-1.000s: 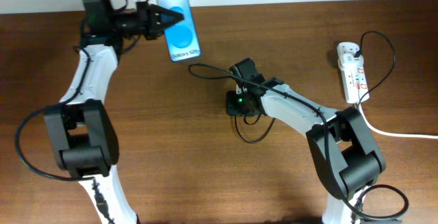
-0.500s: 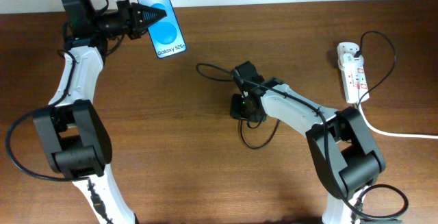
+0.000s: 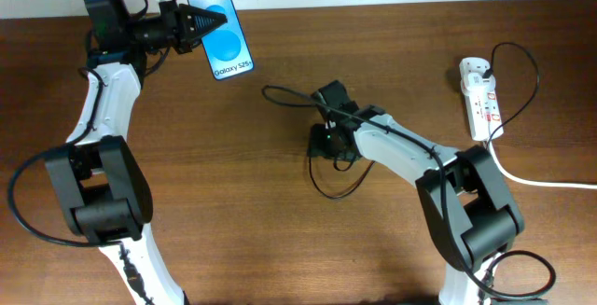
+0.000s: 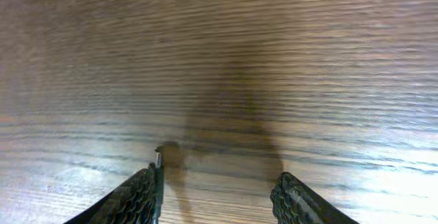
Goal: Plug charger to phone and switch on socket
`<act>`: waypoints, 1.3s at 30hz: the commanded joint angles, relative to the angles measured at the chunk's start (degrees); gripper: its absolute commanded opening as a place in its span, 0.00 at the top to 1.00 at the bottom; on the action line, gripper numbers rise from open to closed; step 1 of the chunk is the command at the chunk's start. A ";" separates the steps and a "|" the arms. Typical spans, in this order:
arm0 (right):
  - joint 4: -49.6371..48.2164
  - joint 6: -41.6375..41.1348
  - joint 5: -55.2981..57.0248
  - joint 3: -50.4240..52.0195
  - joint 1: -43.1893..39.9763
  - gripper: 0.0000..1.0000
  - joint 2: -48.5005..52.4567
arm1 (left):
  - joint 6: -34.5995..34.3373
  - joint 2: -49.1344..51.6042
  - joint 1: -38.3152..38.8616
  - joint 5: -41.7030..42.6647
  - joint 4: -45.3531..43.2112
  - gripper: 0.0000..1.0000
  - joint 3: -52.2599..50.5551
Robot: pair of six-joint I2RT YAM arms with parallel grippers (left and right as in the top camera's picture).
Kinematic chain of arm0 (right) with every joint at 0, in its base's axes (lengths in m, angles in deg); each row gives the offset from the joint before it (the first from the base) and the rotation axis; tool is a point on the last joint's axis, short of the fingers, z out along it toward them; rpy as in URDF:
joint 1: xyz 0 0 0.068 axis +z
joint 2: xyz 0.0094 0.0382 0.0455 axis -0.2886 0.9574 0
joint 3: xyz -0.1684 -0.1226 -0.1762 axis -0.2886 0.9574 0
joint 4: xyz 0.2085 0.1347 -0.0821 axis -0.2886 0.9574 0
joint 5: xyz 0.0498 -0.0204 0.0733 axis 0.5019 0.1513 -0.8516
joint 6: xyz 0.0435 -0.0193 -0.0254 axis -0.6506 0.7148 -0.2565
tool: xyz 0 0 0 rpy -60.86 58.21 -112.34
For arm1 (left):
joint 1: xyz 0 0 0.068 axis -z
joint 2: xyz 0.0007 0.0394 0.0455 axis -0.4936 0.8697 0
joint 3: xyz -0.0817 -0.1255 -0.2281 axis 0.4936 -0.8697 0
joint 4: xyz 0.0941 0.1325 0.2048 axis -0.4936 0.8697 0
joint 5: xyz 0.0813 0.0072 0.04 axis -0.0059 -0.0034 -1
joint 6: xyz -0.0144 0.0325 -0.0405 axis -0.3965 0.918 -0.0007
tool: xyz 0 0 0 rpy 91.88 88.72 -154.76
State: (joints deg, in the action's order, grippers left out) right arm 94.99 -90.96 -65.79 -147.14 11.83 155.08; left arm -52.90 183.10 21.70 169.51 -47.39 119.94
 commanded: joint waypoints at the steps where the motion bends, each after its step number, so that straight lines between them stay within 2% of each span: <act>1: -1.73 5.70 -3.78 -0.04 1.07 0.41 0.74 | 0.87 -0.63 0.00 1.51 -0.11 1.00 0.33; 3: -1.90 5.84 -3.76 -0.04 1.07 0.41 0.74 | 0.87 -0.63 0.00 1.53 -0.11 1.00 0.33; 13: -1.09 1.22 -8.48 0.87 1.77 0.63 2.58 | 0.87 -0.63 0.00 1.55 -0.11 1.00 0.33; 16: -1.27 0.76 -8.48 0.87 1.84 0.75 2.69 | 0.87 -0.63 0.00 1.57 -0.11 1.00 0.33; 20: -1.53 -0.70 -8.52 0.87 1.95 0.86 3.76 | 0.87 -0.63 0.00 1.97 -0.11 1.00 0.33; 21: -1.81 -0.70 -8.68 0.87 1.92 0.96 4.07 | 0.90 -0.63 0.07 2.05 -0.11 1.00 0.33; 23: -2.16 0.72 -10.45 0.04 1.68 0.96 3.69 | 0.87 -0.63 0.72 2.49 -0.11 1.00 0.33; 24: -2.14 4.52 -13.09 -0.66 1.66 0.96 2.69 | 0.87 -0.63 0.98 2.84 -0.11 1.00 0.33; 27: -3.67 13.51 -28.46 -1.84 1.22 0.96 -8.26 | 0.87 -0.63 2.12 4.04 -0.20 1.00 0.33; 30: -1.68 13.46 -30.67 -1.75 0.50 0.96 -24.11 | 0.85 -0.63 3.72 4.37 -0.17 1.00 0.33; 34: -2.82 9.81 -31.74 1.99 0.52 0.96 -30.60 | -1.84 -0.68 6.14 4.37 -0.42 1.00 0.33; 37: -16.35 1.11 -35.71 10.23 0.00 0.96 -30.62 | -6.78 -0.74 9.55 4.37 -2.67 1.00 0.35; 39: -30.29 -3.72 -43.08 17.81 -3.48 0.96 -30.62 | -11.45 -0.74 11.02 4.37 -9.68 1.00 0.35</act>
State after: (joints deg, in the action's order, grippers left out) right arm 74.84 -87.99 -100.52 -135.84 11.72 125.07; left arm -58.43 183.08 31.14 172.55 -51.50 119.89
